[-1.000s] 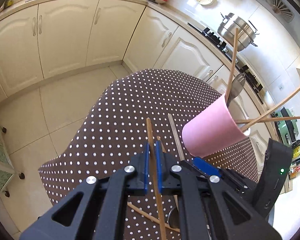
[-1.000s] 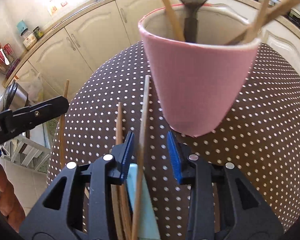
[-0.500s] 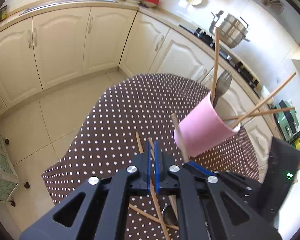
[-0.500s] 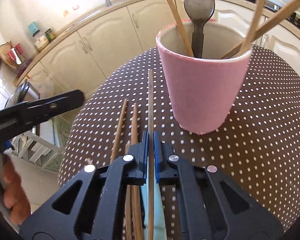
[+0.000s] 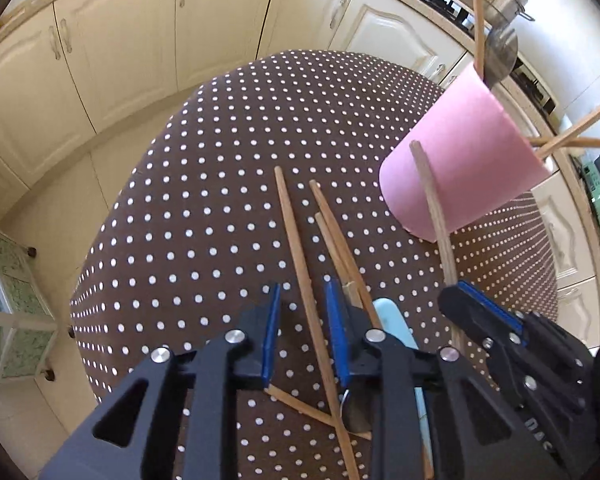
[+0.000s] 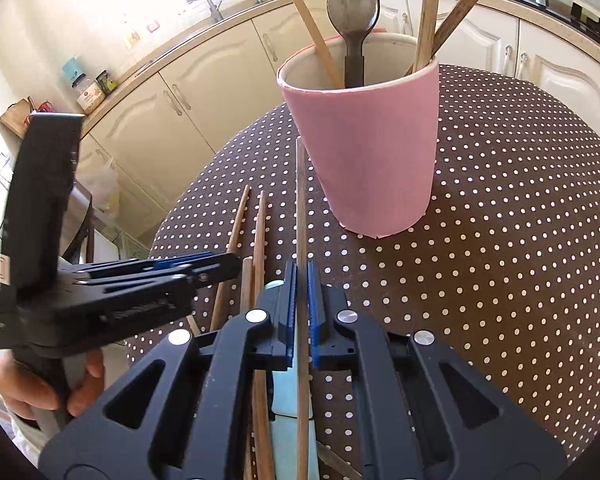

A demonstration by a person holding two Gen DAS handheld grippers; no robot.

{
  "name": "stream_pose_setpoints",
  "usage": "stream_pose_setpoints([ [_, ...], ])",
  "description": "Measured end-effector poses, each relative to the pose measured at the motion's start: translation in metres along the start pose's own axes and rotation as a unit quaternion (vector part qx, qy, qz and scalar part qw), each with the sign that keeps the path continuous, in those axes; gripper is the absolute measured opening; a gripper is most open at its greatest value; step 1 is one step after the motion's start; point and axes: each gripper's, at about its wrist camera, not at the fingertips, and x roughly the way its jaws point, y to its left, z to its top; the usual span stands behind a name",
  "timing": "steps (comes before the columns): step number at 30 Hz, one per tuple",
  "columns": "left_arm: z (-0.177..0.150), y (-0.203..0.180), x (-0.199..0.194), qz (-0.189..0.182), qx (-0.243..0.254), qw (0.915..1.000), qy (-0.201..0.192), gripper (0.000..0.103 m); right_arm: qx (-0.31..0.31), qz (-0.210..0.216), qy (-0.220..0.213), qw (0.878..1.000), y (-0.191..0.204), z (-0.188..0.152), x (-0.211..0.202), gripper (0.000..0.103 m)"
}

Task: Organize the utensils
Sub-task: 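Insert the chopsticks into the pink cup and open the left tool while the right tool carries its chopstick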

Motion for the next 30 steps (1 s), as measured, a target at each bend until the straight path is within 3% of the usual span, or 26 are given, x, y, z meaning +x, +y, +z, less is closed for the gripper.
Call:
stream_pose_setpoints([
  [2,0.0,-0.002,0.0,0.006,0.003,1.0,-0.003,0.019,-0.002,0.002,-0.001,1.0,0.0,-0.001,-0.002,0.006],
  [3,0.0,-0.002,0.0,0.008,0.005,0.9999,-0.004,0.008,-0.003,0.005,0.0,1.0,0.0,-0.002,-0.003,0.006],
  [9,-0.004,-0.006,-0.009,-0.02,-0.003,0.9991,-0.037,0.005,-0.008,0.017,-0.011,1.0,0.003,-0.006,-0.01,0.006],
  [14,-0.014,-0.013,-0.048,-0.042,0.013,0.9931,-0.109,0.005,-0.021,0.04,-0.032,0.998,0.007,-0.011,-0.026,0.006],
  [23,-0.023,-0.033,-0.115,-0.085,0.045,0.9638,-0.249,0.005,-0.058,0.044,-0.121,0.99,0.019,-0.013,-0.081,0.006],
  [30,-0.007,-0.062,-0.125,-0.113,0.074,0.9393,-0.315,0.006,-0.058,0.032,-0.195,0.979,0.019,0.013,-0.122,0.006],
])
